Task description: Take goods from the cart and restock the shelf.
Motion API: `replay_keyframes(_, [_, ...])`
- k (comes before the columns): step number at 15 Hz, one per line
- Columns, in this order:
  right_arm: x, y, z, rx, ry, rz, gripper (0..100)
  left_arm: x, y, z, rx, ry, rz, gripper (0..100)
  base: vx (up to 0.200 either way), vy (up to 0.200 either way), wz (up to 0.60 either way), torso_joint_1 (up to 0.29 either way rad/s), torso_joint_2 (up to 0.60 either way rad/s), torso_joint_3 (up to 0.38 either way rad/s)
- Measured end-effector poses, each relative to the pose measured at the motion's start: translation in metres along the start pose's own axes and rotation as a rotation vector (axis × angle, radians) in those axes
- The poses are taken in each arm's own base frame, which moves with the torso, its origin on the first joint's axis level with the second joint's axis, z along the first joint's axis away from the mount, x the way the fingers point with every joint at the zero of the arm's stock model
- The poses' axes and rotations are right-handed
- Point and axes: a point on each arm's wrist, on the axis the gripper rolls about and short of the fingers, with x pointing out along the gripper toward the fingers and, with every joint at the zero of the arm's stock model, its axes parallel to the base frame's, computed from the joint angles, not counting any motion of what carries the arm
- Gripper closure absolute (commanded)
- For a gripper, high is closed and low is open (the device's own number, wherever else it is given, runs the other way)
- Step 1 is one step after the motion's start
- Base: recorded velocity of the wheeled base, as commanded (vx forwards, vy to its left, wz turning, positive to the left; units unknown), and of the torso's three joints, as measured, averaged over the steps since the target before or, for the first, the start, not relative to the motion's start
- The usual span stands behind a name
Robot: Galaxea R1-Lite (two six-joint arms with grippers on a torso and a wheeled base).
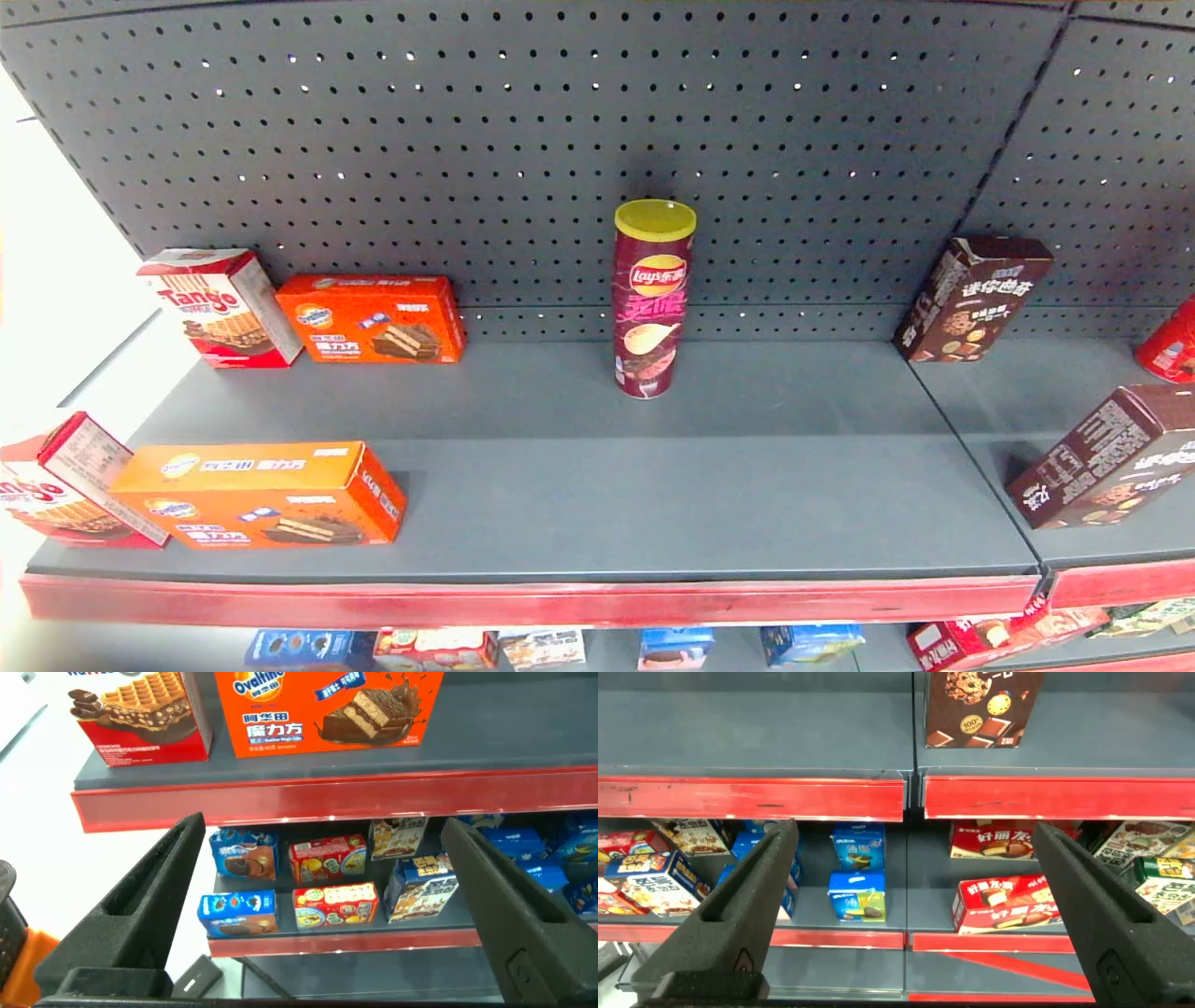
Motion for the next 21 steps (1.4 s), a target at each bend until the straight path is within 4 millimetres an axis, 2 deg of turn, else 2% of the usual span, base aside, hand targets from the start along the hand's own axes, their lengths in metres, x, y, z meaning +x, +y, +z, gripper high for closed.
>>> replay_keyframes(8, [0.0000, 0.0000, 0.0000, 0.000, 0.000, -0.001, 0, 0.0000, 0.0000, -0.0002, -0.009, 0.001, -0.002, 0, 0.000, 0.000, 0.00, 0.000, 0.00, 0.000])
replay_keyframes(19, [0.0000, 0.0000, 0.0001, 0.001, -0.001, -0.001, 0, 0.0000, 0.0000, -0.0002, -0.008, 0.001, -0.001, 0, 0.000, 0.000, 0.60, 0.001, 0.00, 0.001])
replay_keyframes(21, [0.0000, 0.0000, 0.0000, 0.002, 0.000, -0.002, 0, 0.0000, -0.0001, -0.0001, -0.008, 0.001, -0.001, 0, 0.000, 0.000, 0.00, 0.000, 0.00, 0.000])
